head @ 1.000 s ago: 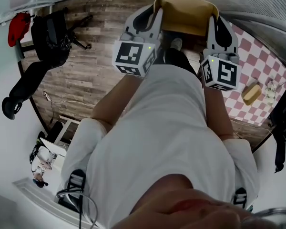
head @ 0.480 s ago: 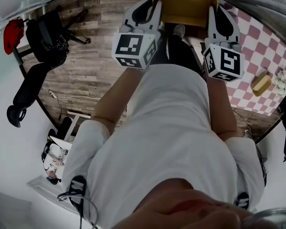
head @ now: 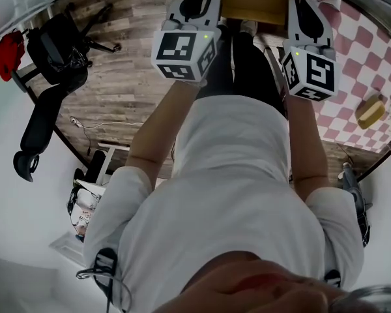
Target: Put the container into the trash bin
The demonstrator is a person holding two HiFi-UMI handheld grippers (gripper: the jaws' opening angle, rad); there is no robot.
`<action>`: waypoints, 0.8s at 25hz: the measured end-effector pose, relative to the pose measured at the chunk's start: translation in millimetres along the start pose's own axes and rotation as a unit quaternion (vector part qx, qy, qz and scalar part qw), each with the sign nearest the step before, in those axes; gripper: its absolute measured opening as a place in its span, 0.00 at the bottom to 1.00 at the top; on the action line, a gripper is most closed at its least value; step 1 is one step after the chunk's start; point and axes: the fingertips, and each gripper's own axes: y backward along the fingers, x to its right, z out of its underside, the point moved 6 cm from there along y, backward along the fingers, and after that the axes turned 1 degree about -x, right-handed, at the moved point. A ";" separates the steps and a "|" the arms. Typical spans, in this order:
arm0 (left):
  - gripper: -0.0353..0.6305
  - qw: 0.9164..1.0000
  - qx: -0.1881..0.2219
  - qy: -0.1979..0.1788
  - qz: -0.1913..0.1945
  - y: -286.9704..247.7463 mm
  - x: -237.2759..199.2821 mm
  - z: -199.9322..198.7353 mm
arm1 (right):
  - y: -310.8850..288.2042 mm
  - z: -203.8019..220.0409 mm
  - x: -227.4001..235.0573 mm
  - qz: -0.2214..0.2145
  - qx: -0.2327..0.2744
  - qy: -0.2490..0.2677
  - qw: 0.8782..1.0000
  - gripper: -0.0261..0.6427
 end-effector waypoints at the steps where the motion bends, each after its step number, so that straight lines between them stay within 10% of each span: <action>1: 0.15 1.000 -0.007 0.001 0.001 -4.2 -1.6 7.0 | -2.6 7.8 0.7 0.001 -0.006 -0.002 1.000 0.11; 20: 0.14 0.996 -0.083 0.025 -0.002 -91.0 -40.7 137.3 | -72.2 155.5 17.0 0.019 -0.071 -0.029 0.997 0.11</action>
